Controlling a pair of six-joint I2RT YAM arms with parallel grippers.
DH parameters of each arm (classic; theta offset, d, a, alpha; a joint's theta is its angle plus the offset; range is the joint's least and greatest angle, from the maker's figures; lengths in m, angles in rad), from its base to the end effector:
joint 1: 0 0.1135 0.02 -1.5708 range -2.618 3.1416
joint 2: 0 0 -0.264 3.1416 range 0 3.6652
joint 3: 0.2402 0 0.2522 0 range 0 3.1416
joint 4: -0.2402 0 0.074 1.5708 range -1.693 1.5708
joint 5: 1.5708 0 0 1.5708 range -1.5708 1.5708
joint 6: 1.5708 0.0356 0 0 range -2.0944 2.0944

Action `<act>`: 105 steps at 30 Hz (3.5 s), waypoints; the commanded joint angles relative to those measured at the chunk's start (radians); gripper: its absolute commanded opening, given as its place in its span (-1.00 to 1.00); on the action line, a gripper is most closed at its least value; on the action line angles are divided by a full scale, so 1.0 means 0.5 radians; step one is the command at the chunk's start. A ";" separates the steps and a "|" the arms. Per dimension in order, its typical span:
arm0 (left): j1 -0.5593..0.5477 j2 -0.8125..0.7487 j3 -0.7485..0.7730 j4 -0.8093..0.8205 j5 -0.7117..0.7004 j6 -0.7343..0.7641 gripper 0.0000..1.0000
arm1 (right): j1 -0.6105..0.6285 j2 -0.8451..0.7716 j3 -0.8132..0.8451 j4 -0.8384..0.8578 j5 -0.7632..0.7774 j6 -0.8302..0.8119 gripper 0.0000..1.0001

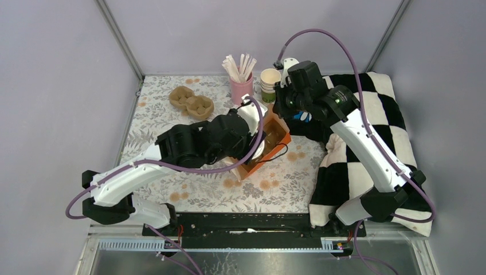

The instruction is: Pack the takeout coffee

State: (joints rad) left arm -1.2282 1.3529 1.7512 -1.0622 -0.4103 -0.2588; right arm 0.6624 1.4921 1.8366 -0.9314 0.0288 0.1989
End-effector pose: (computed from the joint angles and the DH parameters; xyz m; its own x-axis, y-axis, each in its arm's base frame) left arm 0.0972 -0.2302 0.4559 -0.3941 0.4065 -0.8243 0.6800 0.7324 0.0360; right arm 0.2378 0.1842 0.4552 -0.5458 -0.1752 -0.8194 -0.4978 0.8544 0.1489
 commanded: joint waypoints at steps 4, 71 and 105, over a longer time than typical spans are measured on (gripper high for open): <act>-0.040 0.044 -0.067 0.054 -0.176 -0.114 0.04 | 0.037 -0.122 -0.093 0.159 -0.014 0.095 -1.00; -0.122 0.512 -0.041 0.112 -0.303 -0.007 -0.06 | -0.008 -0.459 -1.068 0.812 0.347 -0.423 -0.21; -0.121 0.486 -0.152 -0.005 -0.422 0.150 -0.11 | -0.125 -0.420 -0.804 0.693 0.040 -0.022 -1.00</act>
State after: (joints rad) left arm -1.2842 1.6203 1.6852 -1.0714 -0.5694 -0.2054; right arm 0.6029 1.2865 1.3712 -0.5941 0.0582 0.1249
